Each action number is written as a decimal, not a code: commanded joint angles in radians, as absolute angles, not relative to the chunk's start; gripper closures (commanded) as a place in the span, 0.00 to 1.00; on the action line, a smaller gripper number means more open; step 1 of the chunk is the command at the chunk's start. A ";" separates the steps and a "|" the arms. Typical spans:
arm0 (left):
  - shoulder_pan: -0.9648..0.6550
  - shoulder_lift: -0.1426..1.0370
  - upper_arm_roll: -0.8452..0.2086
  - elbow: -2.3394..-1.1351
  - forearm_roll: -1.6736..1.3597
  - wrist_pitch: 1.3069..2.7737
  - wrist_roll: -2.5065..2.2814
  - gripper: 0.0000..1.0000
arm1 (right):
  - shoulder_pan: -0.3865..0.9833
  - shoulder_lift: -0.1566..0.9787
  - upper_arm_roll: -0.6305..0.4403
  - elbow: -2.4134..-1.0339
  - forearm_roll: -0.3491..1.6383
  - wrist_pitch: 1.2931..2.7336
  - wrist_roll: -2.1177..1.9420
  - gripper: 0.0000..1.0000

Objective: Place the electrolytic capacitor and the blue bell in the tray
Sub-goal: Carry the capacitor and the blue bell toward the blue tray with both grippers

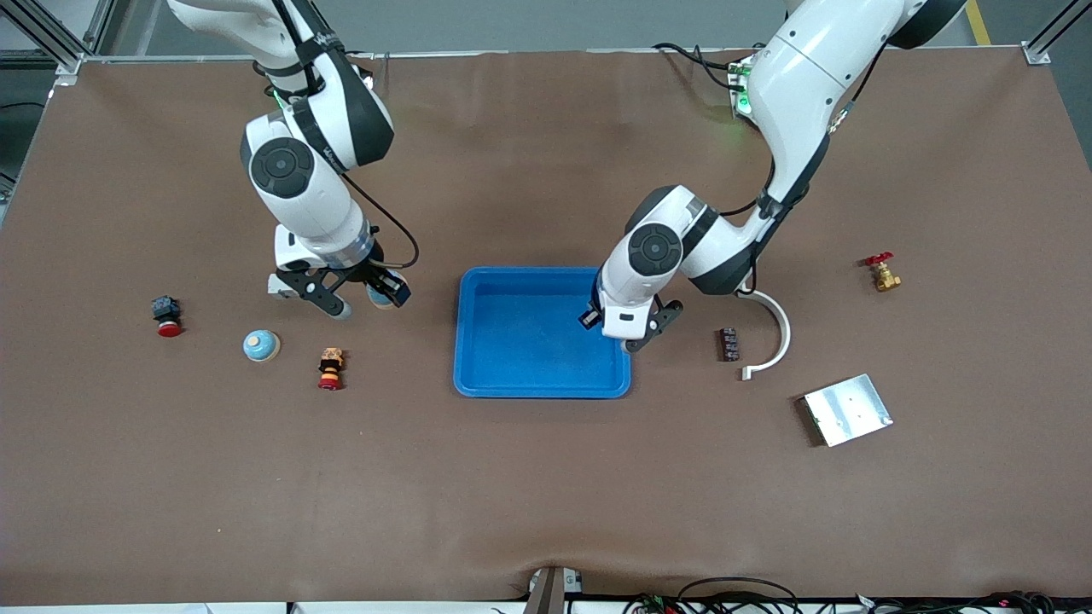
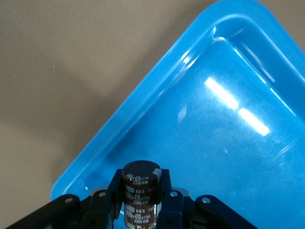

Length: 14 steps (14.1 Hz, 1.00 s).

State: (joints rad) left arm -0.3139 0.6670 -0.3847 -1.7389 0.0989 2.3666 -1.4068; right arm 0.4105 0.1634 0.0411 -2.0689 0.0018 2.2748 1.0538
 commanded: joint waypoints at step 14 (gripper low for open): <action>-0.339 0.707 -0.382 -1.715 0.130 2.381 -1.443 1.00 | 0.528 0.379 0.025 -1.904 -0.015 2.351 1.235 1.00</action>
State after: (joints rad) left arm -0.3300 0.7073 -0.3847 -1.7120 0.0998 2.3707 -1.4075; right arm 0.4875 0.3252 0.0398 -1.9391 0.0000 2.3152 1.1726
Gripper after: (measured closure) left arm 0.661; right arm 0.335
